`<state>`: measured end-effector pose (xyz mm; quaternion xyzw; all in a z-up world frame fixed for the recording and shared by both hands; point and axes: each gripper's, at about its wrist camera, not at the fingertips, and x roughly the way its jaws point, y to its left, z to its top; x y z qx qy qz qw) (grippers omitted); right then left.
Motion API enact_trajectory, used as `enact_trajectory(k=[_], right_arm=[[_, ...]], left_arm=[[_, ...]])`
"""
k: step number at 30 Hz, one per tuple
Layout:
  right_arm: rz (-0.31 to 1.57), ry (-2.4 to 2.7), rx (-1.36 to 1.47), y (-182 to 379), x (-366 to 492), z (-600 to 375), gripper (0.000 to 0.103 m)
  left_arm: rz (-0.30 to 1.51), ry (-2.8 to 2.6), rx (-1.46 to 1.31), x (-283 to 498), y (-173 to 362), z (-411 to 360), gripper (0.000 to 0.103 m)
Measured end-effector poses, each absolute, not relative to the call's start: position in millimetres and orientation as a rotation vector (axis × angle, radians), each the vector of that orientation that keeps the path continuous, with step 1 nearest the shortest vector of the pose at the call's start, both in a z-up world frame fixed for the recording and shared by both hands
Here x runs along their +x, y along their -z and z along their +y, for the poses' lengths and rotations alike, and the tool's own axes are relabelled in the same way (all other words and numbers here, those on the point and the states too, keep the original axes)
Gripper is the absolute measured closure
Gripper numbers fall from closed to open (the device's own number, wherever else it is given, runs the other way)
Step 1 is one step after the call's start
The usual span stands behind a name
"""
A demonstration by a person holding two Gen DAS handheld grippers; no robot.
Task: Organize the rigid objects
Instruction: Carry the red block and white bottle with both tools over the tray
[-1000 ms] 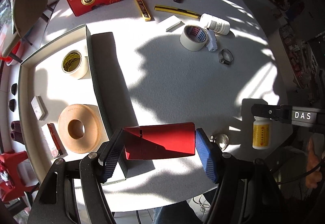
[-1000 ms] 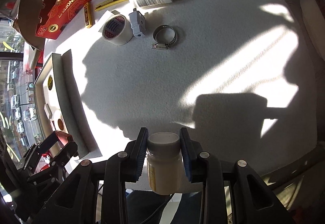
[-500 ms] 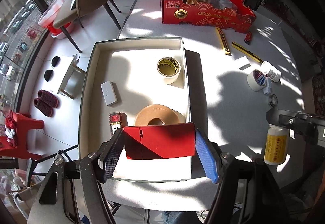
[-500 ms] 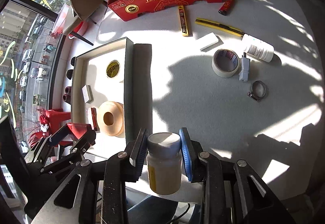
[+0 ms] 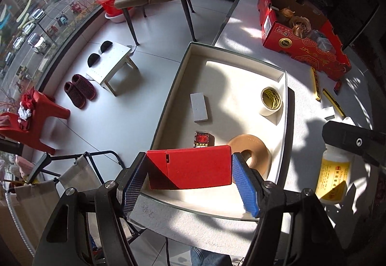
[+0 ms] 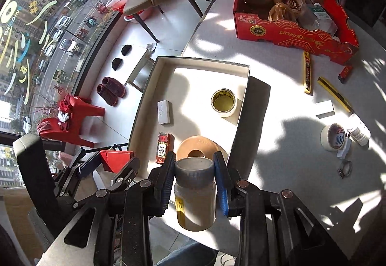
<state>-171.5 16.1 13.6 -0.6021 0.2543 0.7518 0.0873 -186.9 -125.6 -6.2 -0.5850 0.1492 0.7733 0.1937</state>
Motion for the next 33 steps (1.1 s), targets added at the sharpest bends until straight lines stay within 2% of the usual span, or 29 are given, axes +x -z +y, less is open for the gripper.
enact_trajectory(k=[23,33], right_arm=[[0.735,-2.211,-1.822,-6,-179,16,0.070],[0.753,-2.176,-1.848,13,-193,21,0.070]], left_arm=[[0.403,-2.165,-1.663,-190,13,-129,0.030],[0.448,-2.134,-1.661,-201,27,-116,0.030]])
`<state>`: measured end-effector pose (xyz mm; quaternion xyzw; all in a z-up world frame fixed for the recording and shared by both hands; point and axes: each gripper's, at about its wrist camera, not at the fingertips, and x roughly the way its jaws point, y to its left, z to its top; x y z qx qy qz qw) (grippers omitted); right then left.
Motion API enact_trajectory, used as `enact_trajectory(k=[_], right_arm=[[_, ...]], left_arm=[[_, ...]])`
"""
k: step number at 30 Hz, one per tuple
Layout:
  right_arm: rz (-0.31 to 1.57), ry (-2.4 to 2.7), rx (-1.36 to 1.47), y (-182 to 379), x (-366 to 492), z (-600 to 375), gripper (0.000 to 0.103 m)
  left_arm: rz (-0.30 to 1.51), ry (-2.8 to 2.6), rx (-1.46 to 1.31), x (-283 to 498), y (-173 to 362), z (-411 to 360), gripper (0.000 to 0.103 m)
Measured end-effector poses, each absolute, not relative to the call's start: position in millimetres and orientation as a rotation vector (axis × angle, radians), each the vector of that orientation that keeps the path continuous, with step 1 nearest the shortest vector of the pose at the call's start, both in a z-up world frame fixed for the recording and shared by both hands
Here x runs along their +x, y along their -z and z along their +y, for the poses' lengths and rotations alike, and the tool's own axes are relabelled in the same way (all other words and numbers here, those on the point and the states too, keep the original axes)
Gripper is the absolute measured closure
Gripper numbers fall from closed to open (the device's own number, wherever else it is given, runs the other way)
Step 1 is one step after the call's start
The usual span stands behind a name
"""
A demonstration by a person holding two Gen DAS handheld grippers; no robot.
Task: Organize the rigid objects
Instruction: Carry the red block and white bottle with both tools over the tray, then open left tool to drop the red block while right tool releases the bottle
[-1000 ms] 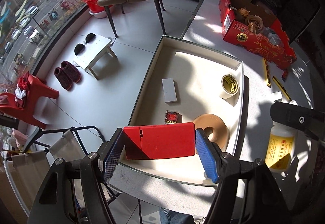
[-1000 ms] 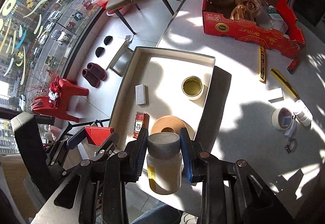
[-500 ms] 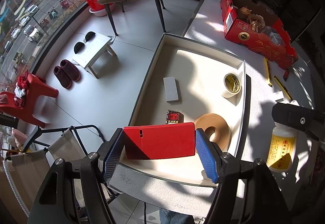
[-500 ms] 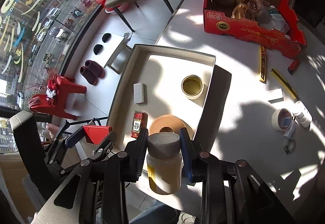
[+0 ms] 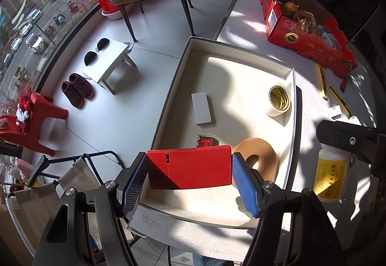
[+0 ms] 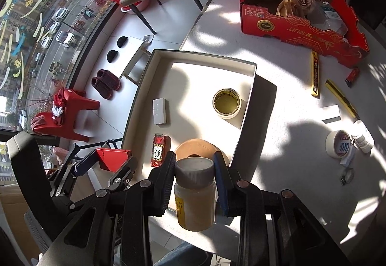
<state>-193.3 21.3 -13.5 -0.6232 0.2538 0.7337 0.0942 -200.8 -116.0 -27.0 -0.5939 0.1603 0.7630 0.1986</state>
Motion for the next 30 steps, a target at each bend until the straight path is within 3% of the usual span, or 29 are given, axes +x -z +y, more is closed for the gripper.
enact_trajectory(k=[13,30], right_arm=[[0.841,-2.114,-1.824,48,-233,50,0.070],[0.887,-2.075,-1.850,91,-258,56,0.070]], left_arm=[[0.518,-2.102,-1.641,-229,57,-78,0.030],[0.481,-2.042,-1.685,-243,95,-61,0.030]])
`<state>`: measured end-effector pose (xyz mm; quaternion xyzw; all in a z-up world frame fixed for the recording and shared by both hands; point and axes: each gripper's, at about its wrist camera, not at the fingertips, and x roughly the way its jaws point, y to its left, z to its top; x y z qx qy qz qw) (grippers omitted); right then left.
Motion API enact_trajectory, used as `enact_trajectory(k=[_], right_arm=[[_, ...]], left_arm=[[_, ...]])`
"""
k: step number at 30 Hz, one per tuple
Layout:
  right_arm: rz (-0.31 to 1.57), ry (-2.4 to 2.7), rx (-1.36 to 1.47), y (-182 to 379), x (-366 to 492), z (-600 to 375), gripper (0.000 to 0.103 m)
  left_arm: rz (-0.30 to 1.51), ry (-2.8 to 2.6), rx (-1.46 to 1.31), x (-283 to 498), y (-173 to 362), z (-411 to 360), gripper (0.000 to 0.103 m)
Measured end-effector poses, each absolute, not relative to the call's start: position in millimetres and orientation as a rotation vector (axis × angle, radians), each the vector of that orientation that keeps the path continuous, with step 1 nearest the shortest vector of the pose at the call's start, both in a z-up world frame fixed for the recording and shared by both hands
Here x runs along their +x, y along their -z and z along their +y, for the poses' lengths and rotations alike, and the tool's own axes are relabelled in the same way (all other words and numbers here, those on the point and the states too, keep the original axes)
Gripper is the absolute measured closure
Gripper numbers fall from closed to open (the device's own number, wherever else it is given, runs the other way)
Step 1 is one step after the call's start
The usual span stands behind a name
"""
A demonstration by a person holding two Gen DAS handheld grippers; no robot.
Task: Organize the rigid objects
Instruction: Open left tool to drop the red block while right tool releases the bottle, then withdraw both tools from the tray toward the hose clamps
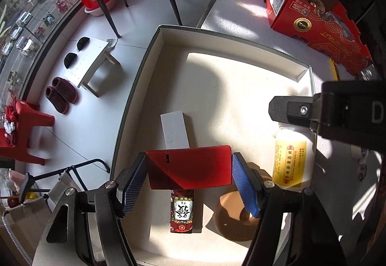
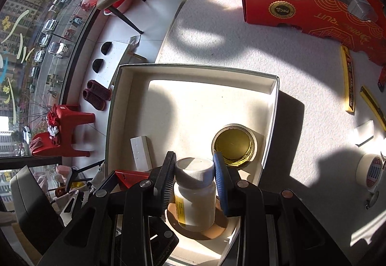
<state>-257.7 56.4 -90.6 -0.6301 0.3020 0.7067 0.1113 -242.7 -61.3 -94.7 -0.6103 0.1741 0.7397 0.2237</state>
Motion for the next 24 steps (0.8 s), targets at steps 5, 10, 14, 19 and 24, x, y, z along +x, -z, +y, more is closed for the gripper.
enact_trajectory(k=[5,10,14,19,24], right_arm=[[0.870,-2.102,-1.848,95,-267,61,0.070],[0.779,-2.136,-1.830,87,-267,63,0.039],[0.757,-2.152,-1.782,78,-260,70,0.027],[0.754,-2.132,-1.783,72,-251,72,0.016],[0.800,-2.100,-1.768,67,-237,74,0.016]], left_arm=[[0.490,-2.022,-1.659,-253,101,-50,0.029],[0.430,-2.028,-1.685,-255,103,-55,0.017],[0.439,-2.051,-1.694,-253,104,-60,0.000],[0.436,-2.056,-1.702,-249,104,-63,0.000],[0.483,-2.046,-1.687,-241,100,-64,0.000]])
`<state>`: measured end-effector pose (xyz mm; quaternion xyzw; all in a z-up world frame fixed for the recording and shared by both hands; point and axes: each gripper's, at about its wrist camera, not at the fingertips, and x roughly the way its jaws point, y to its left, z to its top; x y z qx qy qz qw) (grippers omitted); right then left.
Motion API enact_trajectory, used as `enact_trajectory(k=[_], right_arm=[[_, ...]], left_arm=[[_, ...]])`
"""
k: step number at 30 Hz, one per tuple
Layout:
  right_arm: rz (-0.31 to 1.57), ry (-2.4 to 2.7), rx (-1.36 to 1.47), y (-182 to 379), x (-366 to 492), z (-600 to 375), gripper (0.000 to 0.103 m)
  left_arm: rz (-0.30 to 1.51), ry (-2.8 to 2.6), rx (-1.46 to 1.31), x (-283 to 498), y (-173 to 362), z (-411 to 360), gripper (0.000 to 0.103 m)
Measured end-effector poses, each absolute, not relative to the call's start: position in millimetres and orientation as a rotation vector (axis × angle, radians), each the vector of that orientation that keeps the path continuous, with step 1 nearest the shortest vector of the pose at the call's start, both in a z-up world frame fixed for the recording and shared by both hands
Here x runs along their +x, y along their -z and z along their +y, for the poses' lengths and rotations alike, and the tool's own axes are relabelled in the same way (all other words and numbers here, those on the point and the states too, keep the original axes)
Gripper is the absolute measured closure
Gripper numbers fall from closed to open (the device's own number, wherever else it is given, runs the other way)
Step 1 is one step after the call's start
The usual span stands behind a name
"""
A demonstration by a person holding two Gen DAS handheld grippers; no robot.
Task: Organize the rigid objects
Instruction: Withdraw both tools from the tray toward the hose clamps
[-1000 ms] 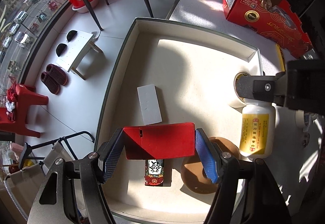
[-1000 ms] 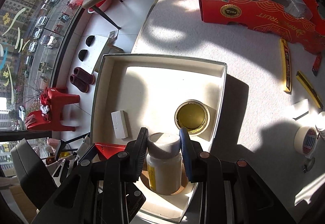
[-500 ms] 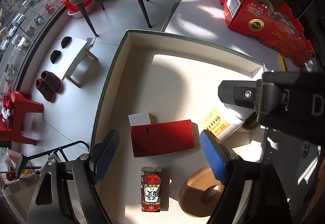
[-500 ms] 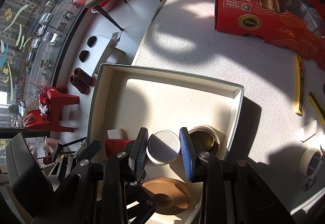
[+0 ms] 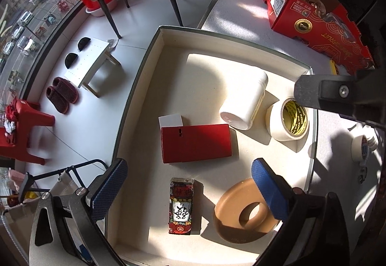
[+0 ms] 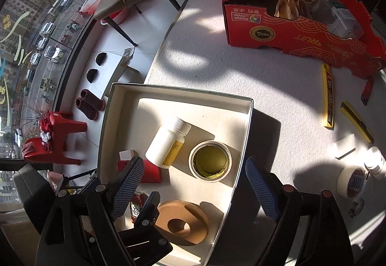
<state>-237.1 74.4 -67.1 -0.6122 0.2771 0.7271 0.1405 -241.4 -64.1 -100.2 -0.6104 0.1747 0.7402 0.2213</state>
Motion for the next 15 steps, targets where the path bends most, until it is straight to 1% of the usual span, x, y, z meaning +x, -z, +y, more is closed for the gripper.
enact_trajectory(k=[5,15], right_arm=[[0.801,-2.073,-1.782,63,-219,74,0.016],[0.799,-2.019,-1.822,57,-174,55,0.016]], left_arm=[[0.493,-2.004,-1.719,-232,97,-66,0.000],[0.580,-1.930,-1.713,-196,82,-68,0.000]])
